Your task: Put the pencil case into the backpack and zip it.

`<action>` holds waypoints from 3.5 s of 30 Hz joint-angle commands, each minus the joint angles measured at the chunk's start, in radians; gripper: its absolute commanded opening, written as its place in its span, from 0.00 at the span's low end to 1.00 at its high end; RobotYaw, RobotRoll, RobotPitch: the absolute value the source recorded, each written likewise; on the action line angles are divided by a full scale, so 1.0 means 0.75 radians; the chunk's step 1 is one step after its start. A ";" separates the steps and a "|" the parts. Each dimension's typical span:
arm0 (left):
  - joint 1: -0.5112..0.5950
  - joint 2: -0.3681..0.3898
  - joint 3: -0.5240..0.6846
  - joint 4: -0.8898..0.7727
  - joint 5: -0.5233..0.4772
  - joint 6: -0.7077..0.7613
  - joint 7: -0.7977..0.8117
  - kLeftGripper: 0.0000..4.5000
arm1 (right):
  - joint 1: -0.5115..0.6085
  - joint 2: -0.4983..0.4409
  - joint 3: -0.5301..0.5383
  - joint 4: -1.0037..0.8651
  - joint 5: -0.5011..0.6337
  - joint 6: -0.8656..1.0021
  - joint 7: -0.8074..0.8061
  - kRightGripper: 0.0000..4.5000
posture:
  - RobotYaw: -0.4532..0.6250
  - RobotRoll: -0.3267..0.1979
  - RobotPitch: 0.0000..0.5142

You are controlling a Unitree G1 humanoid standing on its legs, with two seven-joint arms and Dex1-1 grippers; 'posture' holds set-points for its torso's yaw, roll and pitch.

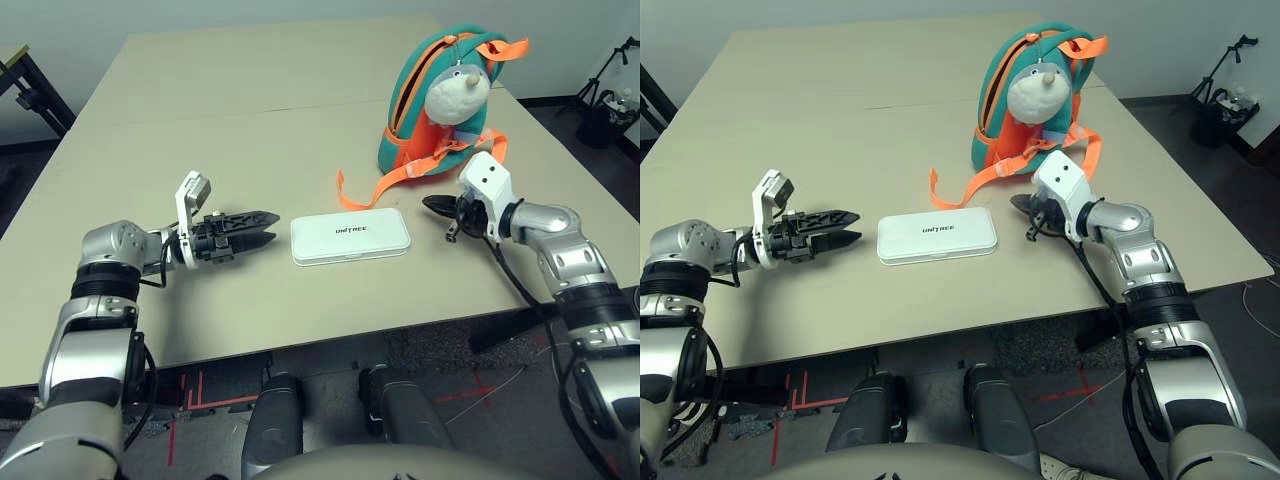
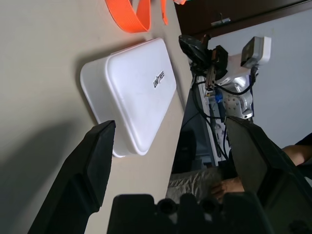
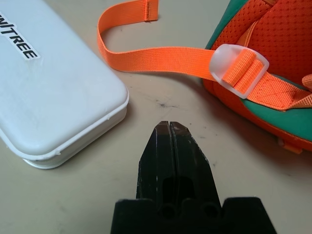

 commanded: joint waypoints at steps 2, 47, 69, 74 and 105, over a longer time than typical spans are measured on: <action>-0.053 -0.031 -0.061 0.109 0.096 -0.061 -0.052 1.00 | -0.010 -0.001 0.033 0.021 -0.028 -0.018 0.017 0.01 | 0.30 0.62 0.19; -0.122 -0.116 -0.100 0.332 0.397 -0.222 -0.125 1.00 | -0.095 0.123 0.267 0.072 -0.227 -0.135 0.140 0.01 | 0.30 0.62 0.18; -0.125 0.005 -0.124 0.307 0.443 -0.189 -0.224 1.00 | -0.157 0.119 0.250 0.191 -0.252 -0.199 0.142 0.01 | 0.32 0.62 0.18; -0.122 0.027 -0.116 0.300 0.437 -0.183 -0.224 1.00 | -0.161 0.110 0.241 0.206 -0.251 -0.207 0.139 0.01 | 0.32 0.62 0.17; -0.060 -0.005 -0.124 0.243 0.439 -0.167 -0.213 1.00 | -0.193 0.229 0.277 0.154 -0.256 -0.139 0.134 0.01 | 0.31 0.62 0.20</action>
